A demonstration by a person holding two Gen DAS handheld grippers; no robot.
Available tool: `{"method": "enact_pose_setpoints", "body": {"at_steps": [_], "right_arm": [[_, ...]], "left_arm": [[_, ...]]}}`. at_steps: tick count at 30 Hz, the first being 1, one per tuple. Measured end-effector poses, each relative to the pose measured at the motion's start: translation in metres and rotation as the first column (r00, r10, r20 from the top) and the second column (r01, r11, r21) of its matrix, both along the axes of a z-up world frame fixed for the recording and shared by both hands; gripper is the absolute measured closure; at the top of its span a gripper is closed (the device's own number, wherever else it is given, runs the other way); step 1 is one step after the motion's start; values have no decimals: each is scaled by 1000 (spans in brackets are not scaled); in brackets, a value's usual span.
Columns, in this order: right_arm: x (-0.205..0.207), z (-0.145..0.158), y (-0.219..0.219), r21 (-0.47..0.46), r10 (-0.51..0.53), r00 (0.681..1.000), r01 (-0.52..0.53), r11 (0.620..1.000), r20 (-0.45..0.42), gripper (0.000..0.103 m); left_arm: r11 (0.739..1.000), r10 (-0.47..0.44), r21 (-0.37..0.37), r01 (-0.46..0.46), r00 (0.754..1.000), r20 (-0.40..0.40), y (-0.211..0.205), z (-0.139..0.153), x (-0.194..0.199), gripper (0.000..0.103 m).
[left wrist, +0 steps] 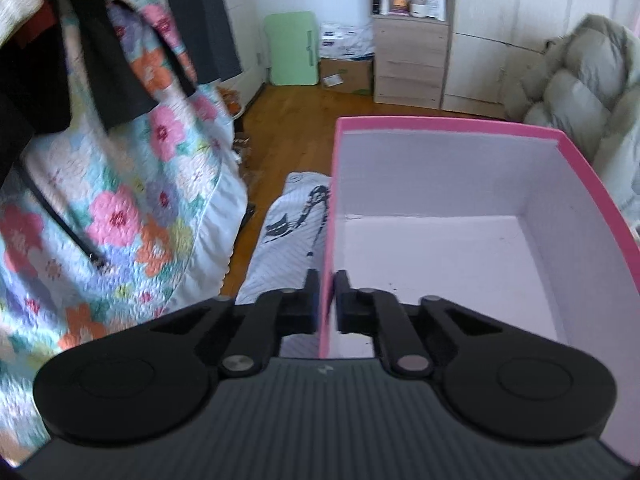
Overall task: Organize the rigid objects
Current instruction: 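Close the left gripper on the pink box wall while the right gripper approaches the cream remote, then grasp the cream remote edge-on with the right gripper and lift it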
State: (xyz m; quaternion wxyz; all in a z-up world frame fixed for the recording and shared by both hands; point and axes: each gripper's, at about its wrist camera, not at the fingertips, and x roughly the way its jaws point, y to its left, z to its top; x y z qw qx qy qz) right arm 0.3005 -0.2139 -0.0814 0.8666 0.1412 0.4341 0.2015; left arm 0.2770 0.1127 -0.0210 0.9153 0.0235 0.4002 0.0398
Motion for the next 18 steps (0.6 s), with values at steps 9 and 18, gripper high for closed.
{"method": "enact_pose_setpoints", "body": {"at_steps": [9,18], "right_arm": [[5,-6,9,-78,15,1000,-14,997,7,54],[-23,17,15,-68,47,995,-41,997,88,84]], "left_arm": [[999,-42,19,41,999,30,-4,2,-3,98],[997,-15,-79,16,1000,16,8,0,-2,98]]}}
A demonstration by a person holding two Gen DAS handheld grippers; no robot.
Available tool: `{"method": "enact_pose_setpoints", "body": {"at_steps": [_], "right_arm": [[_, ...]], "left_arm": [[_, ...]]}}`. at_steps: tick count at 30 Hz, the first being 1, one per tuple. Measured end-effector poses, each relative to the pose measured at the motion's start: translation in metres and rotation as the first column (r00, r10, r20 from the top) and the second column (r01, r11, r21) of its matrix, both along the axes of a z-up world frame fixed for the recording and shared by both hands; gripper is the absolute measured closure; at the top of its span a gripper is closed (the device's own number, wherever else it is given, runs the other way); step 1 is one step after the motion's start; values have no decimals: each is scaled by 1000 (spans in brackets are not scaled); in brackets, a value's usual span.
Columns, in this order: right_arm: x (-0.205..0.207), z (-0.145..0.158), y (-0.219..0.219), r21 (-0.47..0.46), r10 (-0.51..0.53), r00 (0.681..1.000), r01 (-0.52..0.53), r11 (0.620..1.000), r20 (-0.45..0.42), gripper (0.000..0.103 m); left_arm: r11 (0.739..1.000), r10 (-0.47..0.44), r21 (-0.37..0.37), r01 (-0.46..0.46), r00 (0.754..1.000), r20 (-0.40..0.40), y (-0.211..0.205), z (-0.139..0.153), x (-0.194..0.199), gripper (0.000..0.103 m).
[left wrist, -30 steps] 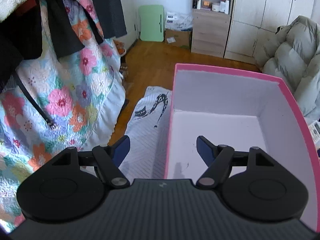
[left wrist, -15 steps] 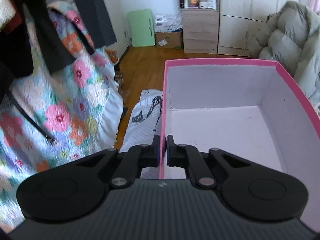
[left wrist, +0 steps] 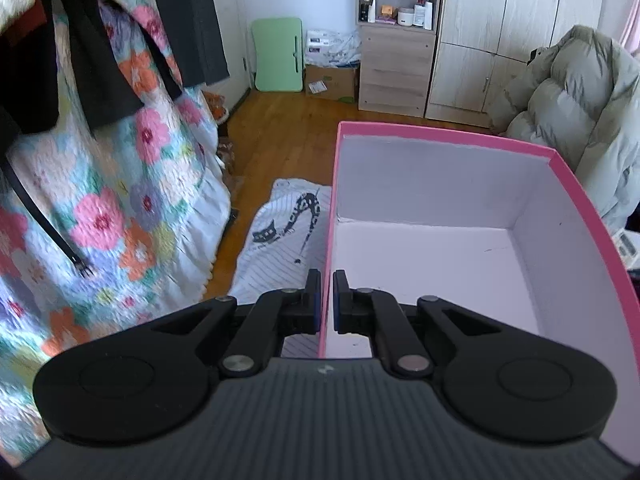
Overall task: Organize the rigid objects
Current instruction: 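Grasp the cream remote edge-on with the right gripper and lift it, then carry the cream remote into the pink box and open the right gripper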
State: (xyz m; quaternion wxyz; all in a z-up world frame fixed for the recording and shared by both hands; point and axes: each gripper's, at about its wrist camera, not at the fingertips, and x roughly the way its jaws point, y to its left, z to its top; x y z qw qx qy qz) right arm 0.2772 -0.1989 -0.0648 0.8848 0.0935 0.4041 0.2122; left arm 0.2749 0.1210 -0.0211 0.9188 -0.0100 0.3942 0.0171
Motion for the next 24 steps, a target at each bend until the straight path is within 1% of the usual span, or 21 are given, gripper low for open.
{"method": "enact_pose_setpoints", "body": {"at_steps": [2,5,7,9,11,14,15,17,18,20,21,24], "right_arm": [[-6,4,8,-44,15,1000,-15,999,1,84],[-17,8,23,-141,55,998,-52,989,13,83],[-21,9,29,-169,74,997,-69,983,22,82],[-20,9,35,-184,89,996,-85,979,17,78],[-20,7,37,-205,84,996,-77,976,25,77],[-15,5,37,-218,54,998,-46,975,31,76],[-12,2,37,-217,47,999,-43,975,15,76],[-3,-10,35,-197,36,998,-44,980,-44,74],[-2,-13,33,-183,23,998,-32,983,-50,75],[-3,-16,29,-156,-13,999,9,988,-29,82],[-6,-15,28,-148,-30,999,27,989,-16,83],[-22,-1,25,-151,-70,996,78,985,59,83]], "left_arm": [[1000,5,-6,-5,1000,-5,2,-1,0,98],[1000,-1,-8,1,1000,-4,1,-1,0,98],[1000,-1,1,1,1000,-3,-1,-1,-1,98],[1000,1,3,-1,1000,-2,-1,-1,0,98],[1000,1,-3,-1,1000,-2,0,-1,0,98],[1000,8,-6,-8,1000,-1,0,-1,1,99],[1000,9,-5,-9,1000,1,0,0,1,99],[1000,9,-9,-9,1000,5,0,0,-1,99],[1000,10,-10,-9,1000,7,1,0,-1,99],[1000,12,-18,-12,1000,10,2,0,-2,99],[1000,13,-24,-13,1000,10,3,0,-2,99],[999,16,-36,-16,1000,3,5,-1,0,99]]}}
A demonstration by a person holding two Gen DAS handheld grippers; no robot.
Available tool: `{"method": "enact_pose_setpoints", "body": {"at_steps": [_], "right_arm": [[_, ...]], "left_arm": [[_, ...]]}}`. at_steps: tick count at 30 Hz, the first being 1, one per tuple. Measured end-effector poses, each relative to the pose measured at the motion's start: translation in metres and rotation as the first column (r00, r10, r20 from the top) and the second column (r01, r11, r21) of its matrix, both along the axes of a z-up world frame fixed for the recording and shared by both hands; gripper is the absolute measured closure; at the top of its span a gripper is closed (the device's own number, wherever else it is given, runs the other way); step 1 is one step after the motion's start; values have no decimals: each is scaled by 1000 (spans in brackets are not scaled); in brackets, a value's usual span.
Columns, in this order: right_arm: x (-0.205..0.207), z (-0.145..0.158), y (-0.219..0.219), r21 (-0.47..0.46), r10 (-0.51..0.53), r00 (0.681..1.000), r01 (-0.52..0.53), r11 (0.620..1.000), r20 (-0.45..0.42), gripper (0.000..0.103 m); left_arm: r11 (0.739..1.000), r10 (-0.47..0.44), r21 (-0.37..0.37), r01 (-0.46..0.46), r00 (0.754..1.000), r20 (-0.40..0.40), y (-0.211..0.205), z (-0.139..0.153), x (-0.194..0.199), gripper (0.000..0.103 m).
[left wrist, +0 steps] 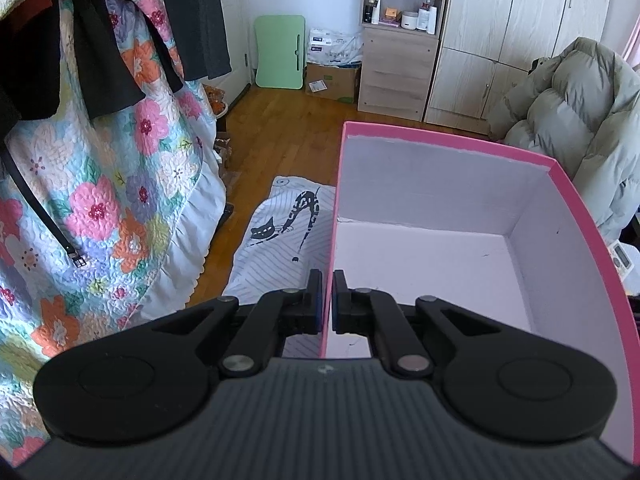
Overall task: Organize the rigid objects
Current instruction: 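Carry the cream remote into the pink box and open the right gripper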
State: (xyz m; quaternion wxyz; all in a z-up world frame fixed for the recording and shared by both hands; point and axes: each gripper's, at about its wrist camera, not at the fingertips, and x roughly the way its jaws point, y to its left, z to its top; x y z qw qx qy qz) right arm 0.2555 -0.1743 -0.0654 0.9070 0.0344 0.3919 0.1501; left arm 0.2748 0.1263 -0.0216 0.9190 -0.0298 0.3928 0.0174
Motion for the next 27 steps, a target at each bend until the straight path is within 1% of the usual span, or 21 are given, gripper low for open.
{"method": "enact_pose_setpoints", "body": {"at_steps": [4,6,8,10,12,13,16,17,19,22,24,27], "right_arm": [[-24,35,-3,-23,-10,993,13,1000,119,83],[-33,56,0,-30,6,986,-1,1000,165,82],[-40,78,7,2,57,980,-59,998,190,82],[-40,96,16,53,113,976,-125,991,186,82],[-36,106,28,86,151,977,-165,983,150,82],[-32,108,35,93,166,978,-178,980,125,82],[-17,104,62,90,211,976,-215,972,55,82],[-12,100,74,72,230,973,-232,970,31,82],[1,90,100,22,265,964,-265,964,-21,82],[26,72,126,-14,297,948,-300,954,-110,83],[42,58,138,-31,301,940,-310,950,-164,83],[60,41,154,-56,279,933,-298,953,-225,83]], "left_arm": [[1000,4,2,-4,1000,-11,-1,-1,2,99],[1000,5,12,-5,1000,-14,-2,-1,2,99],[999,13,37,-12,1000,-19,-7,0,1,97],[998,36,58,-35,999,-17,-12,0,0,97],[995,43,86,-43,999,5,-17,2,-2,96],[995,47,83,-48,999,12,-17,2,-2,96],[998,58,28,-58,998,24,-10,3,-3,96],[998,60,7,-60,998,22,-7,3,-3,96],[998,61,5,-61,998,13,-6,1,-2,97],[997,51,58,-52,998,21,-14,0,-3,97],[997,43,69,-45,999,29,-17,1,-5,97],[999,33,33,-34,999,25,-12,1,-4,97]]}}
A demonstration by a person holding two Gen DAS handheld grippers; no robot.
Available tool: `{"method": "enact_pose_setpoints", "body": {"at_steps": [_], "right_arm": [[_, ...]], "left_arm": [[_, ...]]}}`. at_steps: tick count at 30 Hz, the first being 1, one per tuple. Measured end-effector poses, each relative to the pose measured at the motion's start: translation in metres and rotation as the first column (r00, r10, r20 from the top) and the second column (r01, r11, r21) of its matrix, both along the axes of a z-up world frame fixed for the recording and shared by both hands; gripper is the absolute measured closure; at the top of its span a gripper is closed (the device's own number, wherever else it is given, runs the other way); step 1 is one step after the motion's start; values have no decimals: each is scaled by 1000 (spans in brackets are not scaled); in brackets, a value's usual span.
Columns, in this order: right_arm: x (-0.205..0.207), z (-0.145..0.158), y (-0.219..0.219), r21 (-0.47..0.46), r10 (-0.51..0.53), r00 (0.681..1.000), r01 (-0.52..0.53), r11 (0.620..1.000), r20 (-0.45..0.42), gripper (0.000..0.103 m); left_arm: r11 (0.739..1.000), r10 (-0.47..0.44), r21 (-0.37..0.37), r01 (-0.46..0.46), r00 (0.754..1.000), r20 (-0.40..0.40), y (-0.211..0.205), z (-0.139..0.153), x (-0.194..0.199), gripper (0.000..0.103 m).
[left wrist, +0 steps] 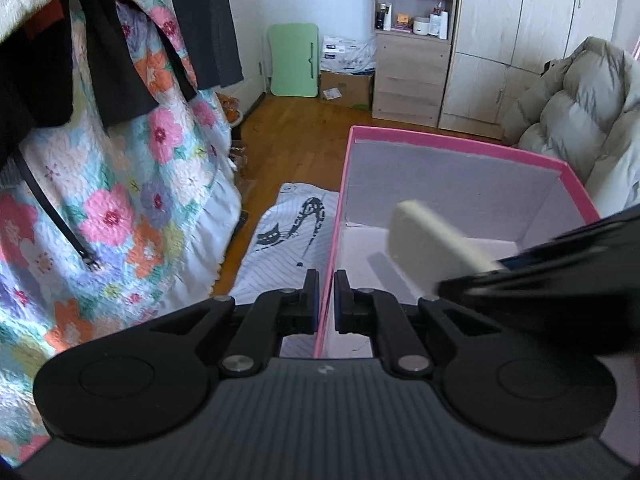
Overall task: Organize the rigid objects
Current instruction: 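Carry the cream remote into the pink box and open the right gripper, then move the right gripper to the yellow TCL remote and grasp it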
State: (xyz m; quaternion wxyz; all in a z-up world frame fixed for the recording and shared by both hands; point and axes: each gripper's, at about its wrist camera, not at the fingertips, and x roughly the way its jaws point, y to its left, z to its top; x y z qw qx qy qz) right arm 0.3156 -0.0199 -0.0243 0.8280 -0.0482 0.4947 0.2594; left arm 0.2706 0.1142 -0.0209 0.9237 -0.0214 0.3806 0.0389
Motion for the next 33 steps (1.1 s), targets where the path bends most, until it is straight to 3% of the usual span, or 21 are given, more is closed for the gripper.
{"method": "enact_pose_setpoints", "body": {"at_steps": [4,10,12,14,17,20,23,27,29,30,31,33], "right_arm": [[14,-14,10,-11,-51,998,50,999,-46,83],[10,-27,22,-83,-65,998,65,994,12,82],[11,-28,18,-39,-69,997,69,997,-18,76],[14,-24,8,40,-86,994,89,995,-71,63],[16,-19,-5,132,-107,984,125,983,-140,61],[12,-20,-10,140,-117,979,141,980,-169,59],[14,-31,-12,139,-149,963,183,973,-226,51],[13,-43,-8,189,-139,948,198,962,-285,56],[10,-45,-11,251,-95,939,184,950,-331,74],[9,-44,-15,277,-86,928,196,941,-362,75],[5,-41,-18,287,-84,929,196,938,-361,74],[-13,-19,-23,255,-78,968,140,957,-239,74]], "left_arm": [[998,-2,-69,2,1000,-7,9,-1,2,97],[996,9,-91,-10,1000,-9,14,-3,3,98],[994,9,-108,-10,1000,-11,16,-4,2,97],[994,10,-112,-11,1000,-12,17,-5,2,99],[994,11,-108,-12,1000,-10,16,-4,2,98],[995,10,-104,-11,1000,-8,15,-4,2,97],[996,11,-90,-12,1000,-8,13,-4,3,96],[995,18,-101,-19,1000,-9,15,-4,1,98],[992,17,-125,-19,1000,-15,18,-5,1,98],[991,18,-133,-20,1000,-18,19,-5,2,98],[991,15,-134,-18,1000,-21,19,-5,2,97],[993,12,-117,-14,1000,-21,17,-5,2,97]]}}
